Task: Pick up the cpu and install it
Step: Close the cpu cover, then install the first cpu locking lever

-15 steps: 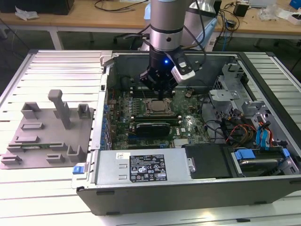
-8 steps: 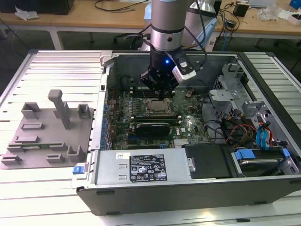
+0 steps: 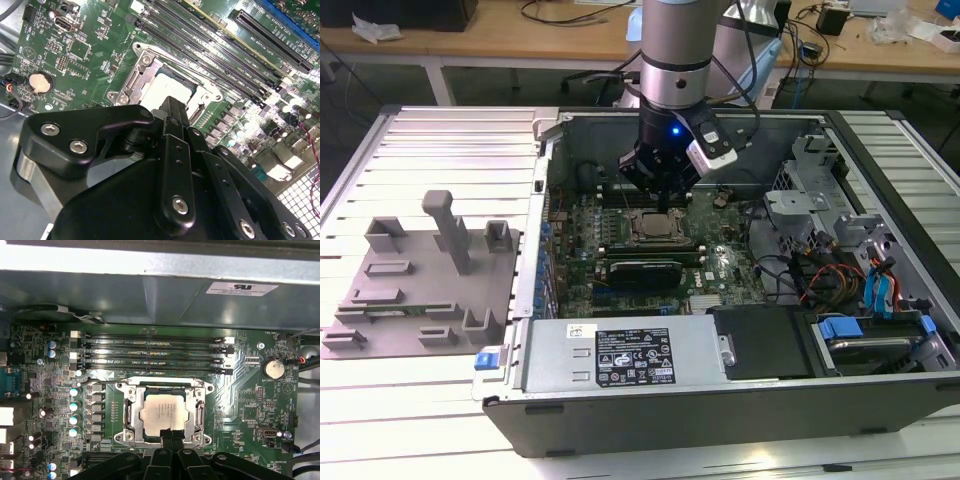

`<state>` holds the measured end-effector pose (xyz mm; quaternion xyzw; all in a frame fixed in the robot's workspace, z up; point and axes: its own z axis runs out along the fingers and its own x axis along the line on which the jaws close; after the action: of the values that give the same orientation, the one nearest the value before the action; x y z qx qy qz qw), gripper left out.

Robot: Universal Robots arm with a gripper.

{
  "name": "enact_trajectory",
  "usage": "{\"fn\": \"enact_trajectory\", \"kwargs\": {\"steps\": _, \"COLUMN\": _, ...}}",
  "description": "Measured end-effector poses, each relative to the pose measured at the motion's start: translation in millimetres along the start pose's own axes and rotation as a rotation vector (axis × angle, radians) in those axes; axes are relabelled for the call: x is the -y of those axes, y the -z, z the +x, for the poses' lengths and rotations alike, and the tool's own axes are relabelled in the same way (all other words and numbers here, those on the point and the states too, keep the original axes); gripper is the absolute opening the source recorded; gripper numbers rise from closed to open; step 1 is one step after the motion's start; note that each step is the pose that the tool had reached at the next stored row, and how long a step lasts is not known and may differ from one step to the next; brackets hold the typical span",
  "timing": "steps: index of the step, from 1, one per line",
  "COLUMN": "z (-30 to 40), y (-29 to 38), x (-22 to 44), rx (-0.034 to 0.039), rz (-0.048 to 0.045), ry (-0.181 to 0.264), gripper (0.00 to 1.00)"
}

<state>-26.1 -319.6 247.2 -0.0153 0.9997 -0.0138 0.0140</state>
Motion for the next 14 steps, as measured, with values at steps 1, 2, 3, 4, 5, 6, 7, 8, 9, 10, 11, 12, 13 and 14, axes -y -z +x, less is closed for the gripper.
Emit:
{"fn": "enact_trajectory", "kwargs": {"steps": 1, "z": 0.0, "y": 0.0, "x": 0.0, "rx": 0.0000, "rz": 0.0000, "ry": 0.000, "gripper": 0.11}}
{"fn": "enact_trajectory", "kwargs": {"steps": 2, "z": 0.0, "y": 0.0, "x": 0.0, "rx": 0.0000, "rz": 0.0000, "ry": 0.001, "gripper": 0.11}}
{"fn": "enact_trajectory", "kwargs": {"steps": 3, "z": 0.0, "y": 0.0, "x": 0.0, "rx": 0.0000, "rz": 0.0000, "ry": 0.002, "gripper": 0.11}}
{"fn": "enact_trajectory", "kwargs": {"steps": 4, "z": 0.0, "y": 0.0, "x": 0.0, "rx": 0.0000, "rz": 0.0000, "ry": 0.002, "gripper": 0.11}}
{"fn": "enact_trajectory", "kwargs": {"steps": 5, "z": 0.0, "y": 0.0, "x": 0.0, "rx": 0.0001, "rz": -0.0001, "ry": 0.003, "gripper": 0.11}}
{"fn": "enact_trajectory", "kwargs": {"steps": 6, "z": 0.0, "y": 0.0, "x": 0.0, "rx": 0.0001, "rz": -0.0001, "ry": 0.004, "gripper": 0.11}}
{"fn": "enact_trajectory", "kwargs": {"steps": 7, "z": 0.0, "y": 0.0, "x": 0.0, "rx": 0.0001, "rz": -0.0001, "ry": 0.005, "gripper": 0.11}}
{"fn": "enact_trajectory", "kwargs": {"steps": 8, "z": 0.0, "y": 0.0, "x": 0.0, "rx": 0.0002, "rz": -0.0001, "ry": 0.006, "gripper": 0.11}}
{"fn": "enact_trajectory", "kwargs": {"steps": 9, "z": 0.0, "y": 0.0, "x": 0.0, "rx": 0.0002, "rz": -0.0001, "ry": 0.007, "gripper": 0.11}}
{"fn": "enact_trajectory", "kwargs": {"steps": 10, "z": 0.0, "y": 0.0, "x": 0.0, "rx": 0.0002, "rz": -0.0002, "ry": 0.007, "gripper": 0.11}}
{"fn": "enact_trajectory", "kwargs": {"steps": 11, "z": 0.0, "y": 0.0, "x": 0.0, "rx": 0.0002, "rz": -0.0002, "ry": 0.008, "gripper": 0.11}}
{"fn": "enact_trajectory", "kwargs": {"steps": 12, "z": 0.0, "y": 0.0, "x": 0.0, "rx": 0.0002, "rz": -0.0002, "ry": 0.008, "gripper": 0.11}}
{"fn": "enact_trajectory", "kwargs": {"steps": 13, "z": 0.0, "y": 0.0, "x": 0.0, "rx": 0.0003, "rz": -0.0002, "ry": 0.009, "gripper": 0.11}}
{"fn": "enact_trajectory", "kwargs": {"steps": 14, "z": 0.0, "y": 0.0, "x": 0.0, "rx": 0.0003, "rz": -0.0003, "ry": 0.009, "gripper": 0.11}}
